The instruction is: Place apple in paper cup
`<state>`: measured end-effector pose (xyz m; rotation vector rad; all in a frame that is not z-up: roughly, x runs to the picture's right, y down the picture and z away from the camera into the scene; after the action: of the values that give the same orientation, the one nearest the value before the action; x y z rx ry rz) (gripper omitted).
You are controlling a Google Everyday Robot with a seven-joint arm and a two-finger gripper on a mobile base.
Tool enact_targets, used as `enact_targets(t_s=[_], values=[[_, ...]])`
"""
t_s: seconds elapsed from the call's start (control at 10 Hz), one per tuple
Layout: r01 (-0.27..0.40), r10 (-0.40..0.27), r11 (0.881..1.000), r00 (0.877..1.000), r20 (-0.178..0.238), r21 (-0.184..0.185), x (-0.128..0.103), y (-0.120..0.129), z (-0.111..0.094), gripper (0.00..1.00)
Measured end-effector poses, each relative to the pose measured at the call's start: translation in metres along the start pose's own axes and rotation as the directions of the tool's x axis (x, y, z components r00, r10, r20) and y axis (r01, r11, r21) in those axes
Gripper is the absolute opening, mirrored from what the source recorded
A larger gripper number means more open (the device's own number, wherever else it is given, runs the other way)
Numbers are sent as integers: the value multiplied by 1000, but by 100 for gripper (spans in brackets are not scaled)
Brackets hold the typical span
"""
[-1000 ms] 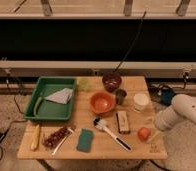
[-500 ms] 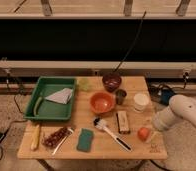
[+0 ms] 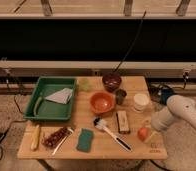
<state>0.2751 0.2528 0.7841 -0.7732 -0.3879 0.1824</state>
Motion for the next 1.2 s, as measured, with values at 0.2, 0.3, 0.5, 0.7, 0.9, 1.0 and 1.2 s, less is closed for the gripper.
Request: enact_targets(t_s=[0.2,0.3,0.5,0.7,0.9,1.0,1.2], values=[[-5,5,1000,1000,3,4,1,-1,-1,26],[-8,8,1000,1000,2,4,2,-1,-3,18],[-12,12,1000,1000,-3,11,4,-5,-14,1],[-12,13,999,1000,-12,31,3,-15,-41,0],[-11,13,998,1000,-25,67,0,-33,-76,0],[-10,13,996,999,-33,88,-1,-42,-93,0],[-9,15,991,999,-45,130,-1,-60,-121,0]])
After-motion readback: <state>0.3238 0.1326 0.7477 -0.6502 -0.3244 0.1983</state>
